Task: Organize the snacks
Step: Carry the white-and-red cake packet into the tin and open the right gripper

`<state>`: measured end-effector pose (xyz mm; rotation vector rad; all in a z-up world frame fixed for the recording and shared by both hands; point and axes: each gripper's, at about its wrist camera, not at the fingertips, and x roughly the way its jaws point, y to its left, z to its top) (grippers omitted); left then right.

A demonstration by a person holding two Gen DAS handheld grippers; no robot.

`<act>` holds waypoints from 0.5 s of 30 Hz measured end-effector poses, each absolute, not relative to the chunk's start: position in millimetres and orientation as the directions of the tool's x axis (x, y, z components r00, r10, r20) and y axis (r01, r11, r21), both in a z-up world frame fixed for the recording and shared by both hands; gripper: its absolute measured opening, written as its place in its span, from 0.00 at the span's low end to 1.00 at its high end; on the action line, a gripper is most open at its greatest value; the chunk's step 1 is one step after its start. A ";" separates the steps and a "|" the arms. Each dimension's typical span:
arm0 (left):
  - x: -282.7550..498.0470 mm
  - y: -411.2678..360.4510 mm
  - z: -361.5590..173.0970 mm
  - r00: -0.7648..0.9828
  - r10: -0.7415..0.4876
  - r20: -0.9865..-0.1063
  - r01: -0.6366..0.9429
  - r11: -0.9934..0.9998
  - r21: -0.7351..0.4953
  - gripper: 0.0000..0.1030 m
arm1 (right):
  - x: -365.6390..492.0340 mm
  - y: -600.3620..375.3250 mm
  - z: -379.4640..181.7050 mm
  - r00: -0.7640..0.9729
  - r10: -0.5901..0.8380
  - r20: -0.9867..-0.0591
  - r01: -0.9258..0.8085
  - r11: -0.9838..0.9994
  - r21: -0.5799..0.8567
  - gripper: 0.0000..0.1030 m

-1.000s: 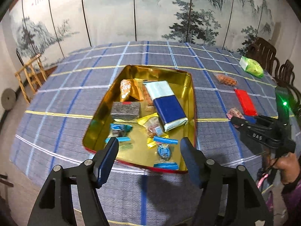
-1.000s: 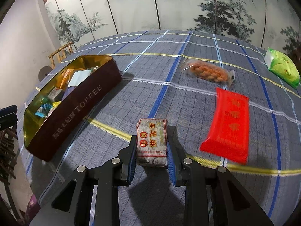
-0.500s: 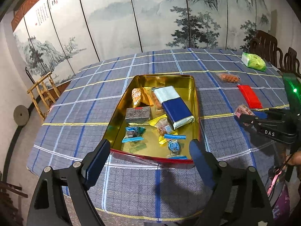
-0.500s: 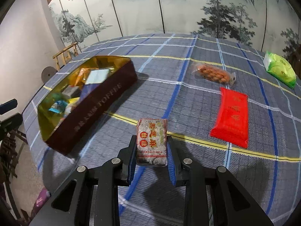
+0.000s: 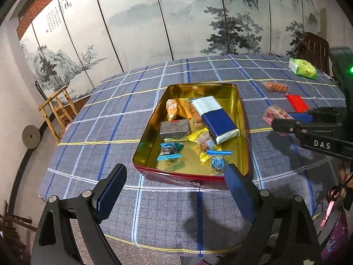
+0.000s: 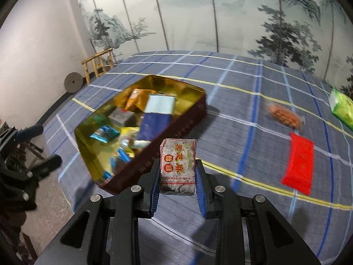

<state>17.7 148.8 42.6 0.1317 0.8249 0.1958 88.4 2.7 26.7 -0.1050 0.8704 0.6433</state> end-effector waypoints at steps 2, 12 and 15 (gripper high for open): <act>17.1 150.6 41.3 0.660 0.232 -0.715 -0.126 0.972 0.199 0.86 | 88.7 13.7 28.5 0.460 0.491 -0.740 -0.579 0.798 0.170 0.29; 16.0 165.8 33.0 0.642 0.241 -0.728 -0.144 0.970 0.194 0.87 | 93.2 61.6 29.1 0.417 0.513 -0.751 -0.630 0.759 0.168 0.29; 16.1 169.7 30.0 0.635 0.242 -0.734 -0.149 0.970 0.191 0.87 | 96.5 72.7 27.9 0.406 0.515 -0.755 -0.638 0.751 0.170 0.29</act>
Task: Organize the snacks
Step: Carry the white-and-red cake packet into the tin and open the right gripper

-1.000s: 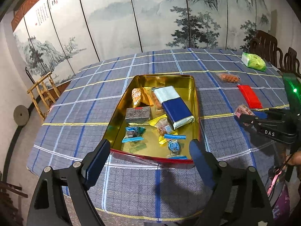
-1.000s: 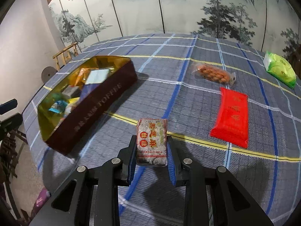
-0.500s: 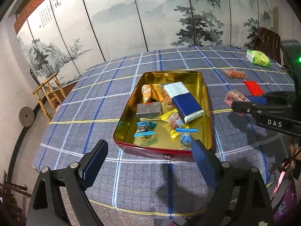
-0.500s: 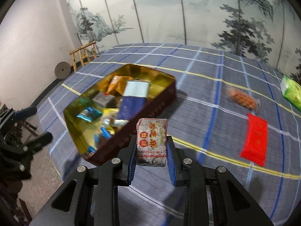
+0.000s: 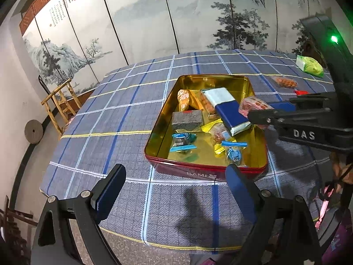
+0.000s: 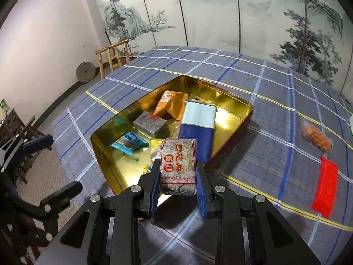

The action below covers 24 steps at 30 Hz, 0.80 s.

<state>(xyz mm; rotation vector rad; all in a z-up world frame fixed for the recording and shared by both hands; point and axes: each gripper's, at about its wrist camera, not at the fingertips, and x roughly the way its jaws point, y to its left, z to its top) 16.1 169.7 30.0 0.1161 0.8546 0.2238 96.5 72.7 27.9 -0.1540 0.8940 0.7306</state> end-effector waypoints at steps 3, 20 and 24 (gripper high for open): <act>15.2 172.9 27.6 0.629 0.244 -0.738 -0.154 0.970 0.189 0.87 | 102.4 83.5 26.2 0.393 0.519 -0.759 -0.638 0.748 0.181 0.29; 7.1 190.1 20.8 0.589 0.274 -0.760 -0.194 0.961 0.197 0.87 | 141.2 124.8 33.5 0.384 0.592 -0.708 -0.599 0.744 0.297 0.32; 5.0 191.6 23.5 0.589 0.279 -0.758 -0.201 0.960 0.197 0.87 | 135.1 100.6 44.3 0.417 0.607 -0.677 -0.585 0.749 0.311 0.35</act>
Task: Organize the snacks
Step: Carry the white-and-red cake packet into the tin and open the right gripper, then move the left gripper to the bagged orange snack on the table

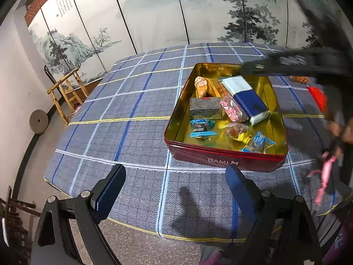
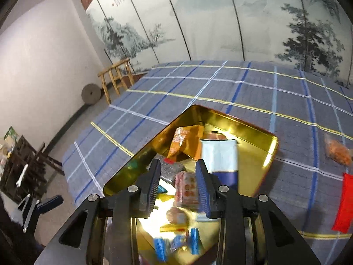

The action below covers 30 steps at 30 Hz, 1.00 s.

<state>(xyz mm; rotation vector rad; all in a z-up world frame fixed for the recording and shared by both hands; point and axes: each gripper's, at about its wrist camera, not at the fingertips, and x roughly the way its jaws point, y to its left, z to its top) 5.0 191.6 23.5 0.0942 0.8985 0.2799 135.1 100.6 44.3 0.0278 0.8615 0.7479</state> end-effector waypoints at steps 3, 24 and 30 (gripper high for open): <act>4.6 190.5 25.9 0.590 0.284 -0.756 -0.201 0.958 0.203 0.87 | 120.9 64.4 45.4 0.462 0.590 -0.662 -0.560 0.773 0.298 0.38; 35.1 99.5 51.5 0.639 0.209 -0.740 0.016 0.958 0.285 0.90 | 101.8 -242.1 -20.6 0.652 0.112 -0.750 -0.007 0.990 0.141 0.61; 80.4 37.8 62.5 0.672 0.001 -0.740 0.306 0.910 0.279 0.92 | 109.4 -269.4 -33.1 0.642 0.094 -0.761 0.031 0.988 0.149 0.66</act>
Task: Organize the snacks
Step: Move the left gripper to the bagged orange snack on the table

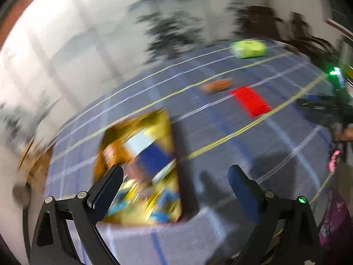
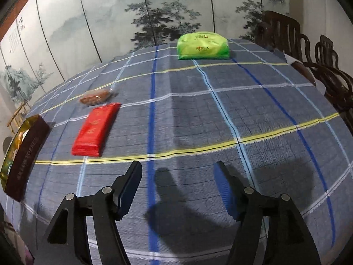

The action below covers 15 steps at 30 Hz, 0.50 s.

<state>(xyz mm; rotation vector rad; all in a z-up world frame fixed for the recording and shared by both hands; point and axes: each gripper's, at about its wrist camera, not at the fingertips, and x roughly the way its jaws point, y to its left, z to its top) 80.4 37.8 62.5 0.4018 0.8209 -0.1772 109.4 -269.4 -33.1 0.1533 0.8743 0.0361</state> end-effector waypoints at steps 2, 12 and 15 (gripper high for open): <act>107.4 14.7 60.6 0.658 -0.061 -0.751 0.411 0.864 0.290 0.92 | 109.7 -272.2 -36.6 0.648 0.114 -0.753 0.027 0.985 0.172 0.68; 248.9 -62.2 34.1 0.396 -0.275 -0.876 0.829 0.518 0.212 0.87 | 111.1 -274.4 -39.4 0.653 0.213 -0.726 -0.039 0.968 0.248 0.75; 286.3 -73.9 19.3 0.350 -0.234 -0.907 0.856 0.474 0.208 0.70 | 110.2 -273.8 -39.5 0.651 0.238 -0.720 -0.058 0.963 0.265 0.76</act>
